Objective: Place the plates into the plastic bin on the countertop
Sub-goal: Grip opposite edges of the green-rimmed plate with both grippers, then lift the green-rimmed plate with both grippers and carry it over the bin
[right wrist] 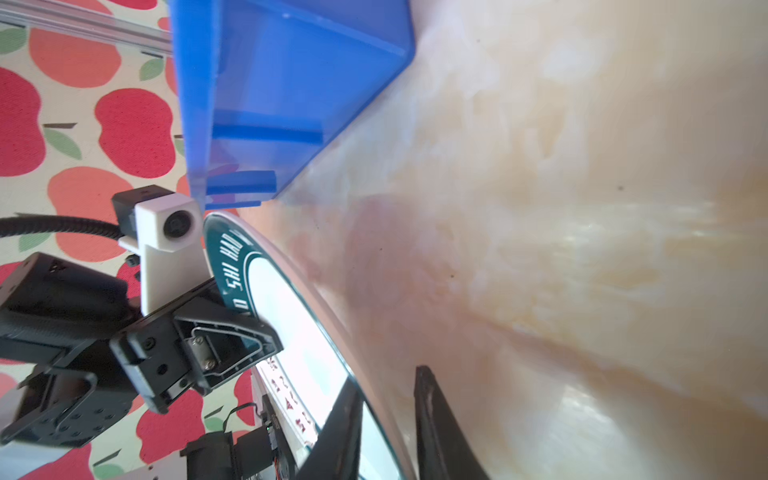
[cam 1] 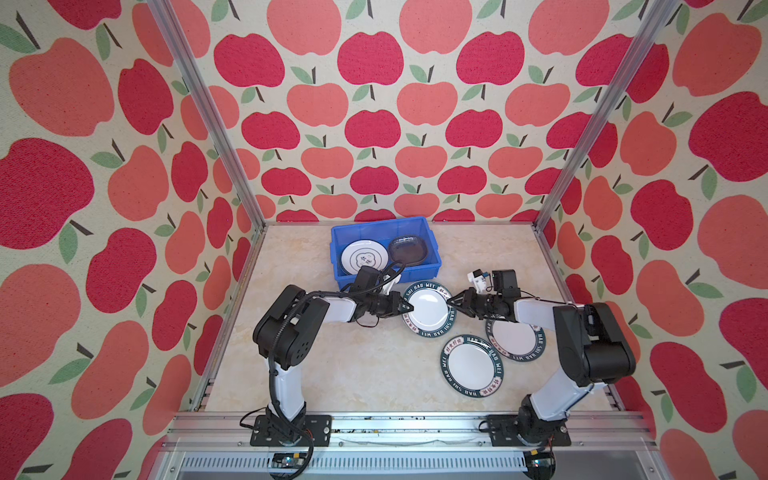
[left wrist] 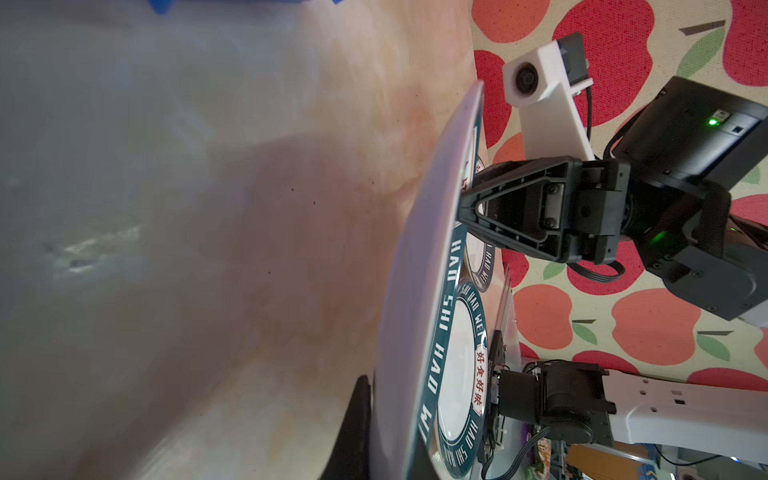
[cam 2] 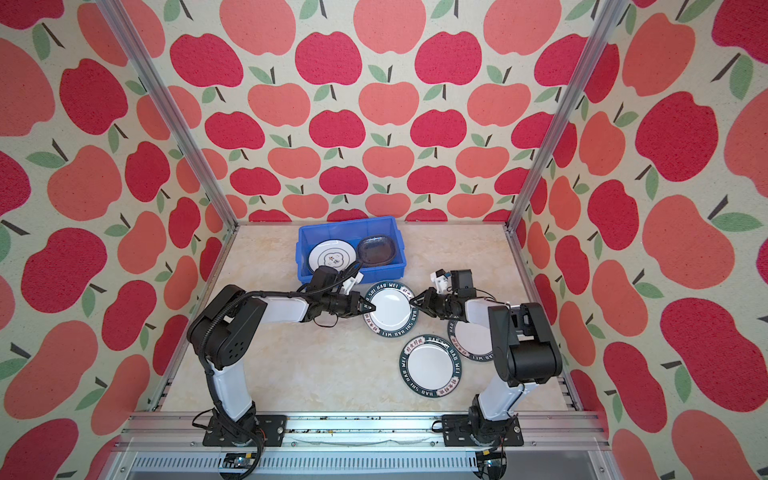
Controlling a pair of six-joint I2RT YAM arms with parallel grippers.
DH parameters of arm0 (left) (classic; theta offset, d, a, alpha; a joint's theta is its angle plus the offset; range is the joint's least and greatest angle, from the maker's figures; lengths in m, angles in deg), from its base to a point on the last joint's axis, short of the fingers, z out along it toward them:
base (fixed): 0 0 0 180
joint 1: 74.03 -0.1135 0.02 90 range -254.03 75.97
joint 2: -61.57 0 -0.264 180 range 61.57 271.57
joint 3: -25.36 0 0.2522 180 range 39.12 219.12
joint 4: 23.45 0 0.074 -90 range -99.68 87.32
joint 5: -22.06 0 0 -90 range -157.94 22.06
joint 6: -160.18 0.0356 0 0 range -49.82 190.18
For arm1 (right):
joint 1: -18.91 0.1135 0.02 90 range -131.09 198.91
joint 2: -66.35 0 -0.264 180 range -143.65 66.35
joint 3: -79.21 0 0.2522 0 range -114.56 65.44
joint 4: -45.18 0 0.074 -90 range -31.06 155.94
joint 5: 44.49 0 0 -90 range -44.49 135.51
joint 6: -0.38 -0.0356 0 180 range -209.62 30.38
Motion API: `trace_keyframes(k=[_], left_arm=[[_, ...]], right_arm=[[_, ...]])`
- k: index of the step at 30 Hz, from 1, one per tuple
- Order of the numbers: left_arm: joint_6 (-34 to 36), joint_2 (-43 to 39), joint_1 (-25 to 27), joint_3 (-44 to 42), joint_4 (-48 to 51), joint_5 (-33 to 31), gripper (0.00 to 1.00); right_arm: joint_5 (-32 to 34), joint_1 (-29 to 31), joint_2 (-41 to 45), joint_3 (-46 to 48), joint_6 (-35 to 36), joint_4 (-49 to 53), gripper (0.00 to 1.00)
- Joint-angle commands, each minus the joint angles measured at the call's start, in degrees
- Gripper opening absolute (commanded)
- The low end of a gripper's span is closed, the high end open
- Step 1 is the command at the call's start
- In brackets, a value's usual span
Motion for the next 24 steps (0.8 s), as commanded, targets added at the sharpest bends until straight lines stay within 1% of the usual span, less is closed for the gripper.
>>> trace_keyframes(k=[1,3,6,8,9,10,11,12,13,14,16,17,19,22,24], left_arm=[[-5.01,-4.31,-0.07,-1.26,-9.24,2.93,0.0],[-8.15,-6.18,-0.85,-2.87,-14.17,4.64,0.0],[-13.07,-8.24,-2.34,-4.54,-19.91,6.56,0.0],[-14.08,-9.65,-3.19,-5.17,-20.98,6.85,0.0],[-14.1,-10.39,-3.59,-5.31,-20.66,6.59,0.0],[-13.8,-10.98,-3.97,-5.34,-19.88,6.54,0.0],[-13.4,-11.54,-4.24,-5.4,-18.87,6.3,0.0],[-12.74,-12.34,-4.55,-5.39,-17.6,5.84,0.0],[-11.94,-13.3,-4.83,-5.4,-15.93,5.1,0.07],[-11.25,-14.22,-5.16,-5.57,-14.44,4.31,0.24],[-8.85,-17.06,-6.02,-5.91,-9.95,1.96,0.81],[-8.06,-18.7,-6.77,-6.29,-8.19,0.88,0.99],[-5.13,-23.78,-8.28,-7.34,-3.36,-2.97,0.99],[0.49,-32.97,-11.51,-7.46,8.83,-12.68,0.99],[3.32,-38.16,-15.27,-8.01,15.53,-18.8,0.99]], right_arm=[[-10.06,1.81,2.93,0.33,-1.53,-2.49,0.27],[-11.68,1.94,2.92,1.0,-3.82,-6.21,0.31],[-14.38,2.11,2.41,2.63,-9.73,-15.44,0.36],[-14.61,2.45,2.11,2.74,-11.83,-18.09,0.35],[-14.55,2.73,2.02,2.58,-12.37,-18.75,0.27],[-14.38,3.02,2.06,2.24,-12.58,-18.61,0.12],[-13.97,3.31,2.17,1.78,-12.58,-18.02,0.0],[-13.54,3.71,2.27,1.05,-12.51,-17.39,0.0],[-13.08,4.15,2.52,0.22,-12.21,-16.47,0.0],[-12.58,4.55,2.63,-0.87,-11.66,-14.97,0.0],[-11.07,5.69,2.78,-4.53,-9.85,-10.44,0.0],[-10.43,6.31,2.73,-6.65,-8.89,-8.15,0.0],[-7.55,7.56,2.37,-12.49,-6.45,-1.62,0.0],[-2.3,9.59,0.06,-23.56,-3.53,8.41,0.0],[1.65,10.93,-2.46,-30.91,-2.23,13.65,0.0]])
